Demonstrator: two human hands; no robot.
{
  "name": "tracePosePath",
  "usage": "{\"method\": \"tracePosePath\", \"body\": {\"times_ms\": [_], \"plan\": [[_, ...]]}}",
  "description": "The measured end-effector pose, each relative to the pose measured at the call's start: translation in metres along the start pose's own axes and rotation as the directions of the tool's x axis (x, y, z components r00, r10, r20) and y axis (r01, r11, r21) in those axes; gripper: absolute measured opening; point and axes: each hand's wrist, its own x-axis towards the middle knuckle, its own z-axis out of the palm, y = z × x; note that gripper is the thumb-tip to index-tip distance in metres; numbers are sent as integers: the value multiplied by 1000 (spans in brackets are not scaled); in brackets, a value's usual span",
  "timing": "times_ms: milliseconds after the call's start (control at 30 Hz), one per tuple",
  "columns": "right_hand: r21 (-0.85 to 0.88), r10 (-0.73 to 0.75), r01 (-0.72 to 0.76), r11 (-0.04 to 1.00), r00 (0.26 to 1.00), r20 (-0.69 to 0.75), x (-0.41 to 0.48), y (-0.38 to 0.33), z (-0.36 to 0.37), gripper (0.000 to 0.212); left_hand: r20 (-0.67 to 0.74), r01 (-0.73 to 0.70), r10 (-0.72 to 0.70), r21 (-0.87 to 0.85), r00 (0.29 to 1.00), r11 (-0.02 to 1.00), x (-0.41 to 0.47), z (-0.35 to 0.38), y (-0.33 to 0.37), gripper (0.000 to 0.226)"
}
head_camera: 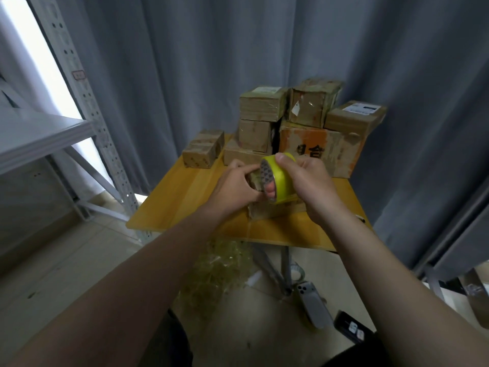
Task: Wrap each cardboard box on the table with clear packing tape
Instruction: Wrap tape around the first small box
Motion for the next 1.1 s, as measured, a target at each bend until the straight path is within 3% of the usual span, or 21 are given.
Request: {"method": "tracePosePath", "body": {"times_ms": [167,367,500,600,700,800,867,1000,1100], "plan": [[75,133,-135,988,991,26,-22,16,-9,41,15,68,-69,19,998,997,9,-1,6,90],[12,204,-205,979,978,50,-34,57,-8,43,78,50,-68,208,995,977,12,-4,11,96],[-38,179,-177,983,982,54,-31,71,-7,37,196,-108,36,369,980,923,14,-12,12,100],[-49,172,-170,984,984,54,-30,77,-7,37,314,-255,101,501,944,827,14,-20,12,106],[-63,194,-190,980,979,65,-26,81,-6,37,408,-265,62,461,911,847,14,-28,11,104],[-92,232,-224,970,969,81,-19,83,-3,38,473,-181,-2,341,881,923,17,-35,13,76],[-117,257,-246,962,962,91,-13,81,1,39,437,-106,-24,272,899,956,18,-35,14,63],[-161,313,-294,942,944,104,1,75,5,40,280,-51,-35,293,959,955,18,-22,25,91],[-174,337,-317,932,936,100,12,71,9,38,205,-106,27,387,978,916,18,-13,28,89]]}}
